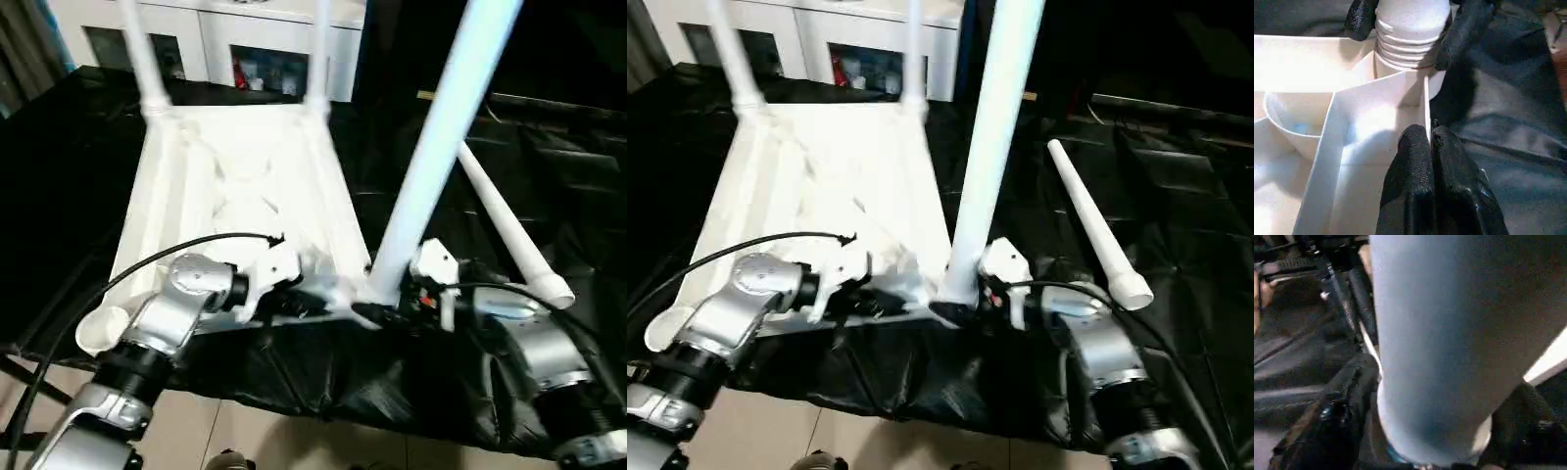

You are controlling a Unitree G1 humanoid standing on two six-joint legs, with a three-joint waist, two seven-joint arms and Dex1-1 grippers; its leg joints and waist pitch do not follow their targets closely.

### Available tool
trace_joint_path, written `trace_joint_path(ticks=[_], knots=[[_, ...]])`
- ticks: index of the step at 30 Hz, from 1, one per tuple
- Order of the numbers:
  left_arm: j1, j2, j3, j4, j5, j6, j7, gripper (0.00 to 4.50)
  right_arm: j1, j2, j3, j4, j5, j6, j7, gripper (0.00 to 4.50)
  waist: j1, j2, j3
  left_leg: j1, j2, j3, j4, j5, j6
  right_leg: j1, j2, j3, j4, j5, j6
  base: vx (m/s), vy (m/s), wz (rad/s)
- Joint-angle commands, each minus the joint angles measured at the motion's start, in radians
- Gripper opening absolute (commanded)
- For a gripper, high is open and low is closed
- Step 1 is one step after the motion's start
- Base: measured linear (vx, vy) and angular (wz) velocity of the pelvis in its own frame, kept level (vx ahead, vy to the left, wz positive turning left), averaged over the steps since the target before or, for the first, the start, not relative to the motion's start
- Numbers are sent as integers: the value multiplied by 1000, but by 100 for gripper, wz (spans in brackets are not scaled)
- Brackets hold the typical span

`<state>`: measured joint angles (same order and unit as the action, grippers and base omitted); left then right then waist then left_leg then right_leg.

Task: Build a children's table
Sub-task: Rotate leg to tighten

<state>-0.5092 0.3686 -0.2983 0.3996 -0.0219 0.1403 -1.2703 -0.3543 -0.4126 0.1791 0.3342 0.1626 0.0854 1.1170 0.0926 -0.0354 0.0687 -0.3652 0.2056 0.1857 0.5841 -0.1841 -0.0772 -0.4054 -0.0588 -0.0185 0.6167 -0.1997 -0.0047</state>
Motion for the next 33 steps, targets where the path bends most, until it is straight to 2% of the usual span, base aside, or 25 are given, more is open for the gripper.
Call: trace_joint_path(ticks=[1,5,8,12,15,16,17,20,21,23,24,26,27,29,33], knots=[[-4,-14,-23,-34,-22,-23,-23,0,0,1,38,-22,4,6,51,306,-2,-4,-69,13,25,-2,-58,-120,76,51,-64,31,-55,-19,-260,0,0,0],[-4,-12,-21,-30,-21,-26,-33,0,0,4,42,-17,-3,6,60,274,-2,-5,-68,13,25,-2,-58,-132,69,50,-65,31,-58,-45,-256,0,0,0],[-7,-9,-21,-25,-22,-30,-33,0,1,10,44,-16,3,13,55,273,-1,-6,-70,11,24,-3,-57,-120,69,52,-65,31,-55,-35,-253,0,0,0],[-24,-38,-2,-12,-15,1,43,0,-2,71,-13,-18,61,96,-45,268,-3,-6,-66,11,23,-3,-59,-124,68,50,-65,31,-57,-49,-251,0,0,0],[-44,-90,13,3,7,40,156,0,-9,134,-40,25,11,85,-213,267,-9,-6,-60,11,23,-5,-62,-170,32,44,-67,32,-68,-152,-229,0,0,0],[-50,-123,15,14,21,44,213,0,-14,169,-52,57,-18,66,-301,267,-10,-8,-58,12,21,-6,-64,-191,17,43,-67,32,-72,-202,-215,0,0,0],[-50,-123,15,14,21,44,213,0,-14,169,-52,57,-18,66,-301,267,-13,-10,-57,9,20,-7,-66,-197,4,44,-67,33,-76,-233,-197,0,0,0],[-49,-199,9,35,54,59,332,0,-25,250,-76,107,-55,57,-473,267,-20,-11,-58,8,17,-8,-65,-201,1,43,-66,34,-78,-249,-178,0,0,0],[-48,-207,7,38,57,62,343,0,-27,260,-78,111,-57,60,-491,267,-21,-8,-59,9,18,-8,-65,-198,1,43,-66,35,-77,-243,-177,0,0,0],[-51,-272,-2,69,77,83,434,0,-48,338,-87,151,-91,76,-649,267,-26,-7,-58,9,17,-8,-66,-194,2,41,-65,35,-78,-231,-179,0,0,0],[-54,-283,-2,75,79,87,449,0,-54,351,-87,161,-100,77,-681,267,-32,-7,-56,9,15,-7,-68,-198,-4,39,-62,34,-80,-240,-177,0,0,0],[-59,-308,-1,86,83,97,481,0,-69,379,-87,177,-114,70,-736,267,-32,-4,-58,11,16,-9,-68,-215,-3,40,-63,35,-82,-262,-166,0,0,0],[-61,-323,-7,88,90,100,493,0,-82,398,-80,187,-134,49,-765,302,-34,-5,-57,11,16,-8,-68,-215,-2,38,-63,36,-83,-256,-164,0,0,0],[-60,-325,-11,85,92,100,491,0,-85,403,-78,188,-138,40,-765,337,-33,-3,-58,10,15,-8,-68,-210,2,40,-62,35,-82,-234,-161,0,0,0],[-46,-300,-17,67,88,81,448,0,-77,393,-94,166,-95,30,-684,358,-34,-2,-59,8,15,-7,-68,-195,18,43,-60,35,-78,-172,-172,0,0,0]])
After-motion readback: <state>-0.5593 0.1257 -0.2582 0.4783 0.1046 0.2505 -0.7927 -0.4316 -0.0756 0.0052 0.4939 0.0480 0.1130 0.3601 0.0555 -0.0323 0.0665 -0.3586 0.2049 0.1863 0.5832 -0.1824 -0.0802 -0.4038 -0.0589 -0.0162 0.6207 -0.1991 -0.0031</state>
